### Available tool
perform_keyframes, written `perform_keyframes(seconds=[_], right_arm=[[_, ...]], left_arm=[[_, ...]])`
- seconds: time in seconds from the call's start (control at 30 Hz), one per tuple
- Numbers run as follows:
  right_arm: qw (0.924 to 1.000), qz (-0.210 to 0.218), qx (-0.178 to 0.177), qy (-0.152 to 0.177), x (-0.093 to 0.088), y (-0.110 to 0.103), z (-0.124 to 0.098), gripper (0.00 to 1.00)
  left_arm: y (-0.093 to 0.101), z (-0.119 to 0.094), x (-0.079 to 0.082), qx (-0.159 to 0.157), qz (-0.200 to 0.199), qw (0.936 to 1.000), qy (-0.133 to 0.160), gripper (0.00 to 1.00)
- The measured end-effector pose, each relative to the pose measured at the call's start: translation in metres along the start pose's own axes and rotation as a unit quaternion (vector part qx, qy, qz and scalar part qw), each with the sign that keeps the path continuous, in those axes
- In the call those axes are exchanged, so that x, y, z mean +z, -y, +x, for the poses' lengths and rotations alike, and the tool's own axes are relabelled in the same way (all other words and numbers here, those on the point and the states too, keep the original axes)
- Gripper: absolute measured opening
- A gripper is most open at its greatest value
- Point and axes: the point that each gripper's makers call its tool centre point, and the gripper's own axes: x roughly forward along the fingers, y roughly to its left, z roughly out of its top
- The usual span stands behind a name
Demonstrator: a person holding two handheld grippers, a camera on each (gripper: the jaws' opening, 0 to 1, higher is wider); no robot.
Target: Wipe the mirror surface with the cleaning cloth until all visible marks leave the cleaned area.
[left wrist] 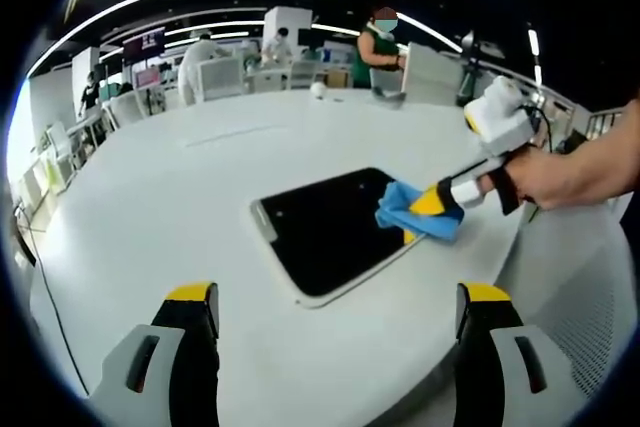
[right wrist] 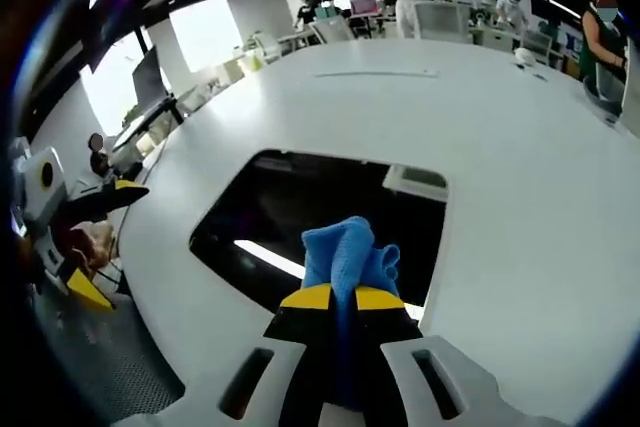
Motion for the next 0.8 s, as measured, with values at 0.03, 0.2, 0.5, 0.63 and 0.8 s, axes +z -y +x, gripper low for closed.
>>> perform_keyframes(seconds=[0.03,0.2,0.5,0.63,0.8], right_arm=[[1.0,-0.001,0.001,0.0,0.0,-0.002,0.001,0.01],[0.9999,-0.012,0.011,-0.003,0.003,-0.012,0.006,0.01],[0.9993,-0.029,0.023,-0.007,0.006,-0.027,0.013,0.01],[0.9987,-0.041,0.028,-0.01,0.007,-0.032,0.015,0.01],[0.9977,-0.053,0.039,-0.01,0.008,-0.041,0.019,0.01]], left_arm=[[0.0,0.0,0.0,0.0,0.0,1.0,0.0,0.99],[0.001,0.0,-0.001,-0.004,0.002,1.0,-0.003,0.99],[0.001,0.0,0.0,-0.004,0.0,1.0,-0.001,0.99],[0.002,-0.001,0.002,-0.007,-0.005,0.9999,0.006,0.99],[0.002,0.0,-0.001,-0.006,-0.002,1.0,-0.001,0.99]])
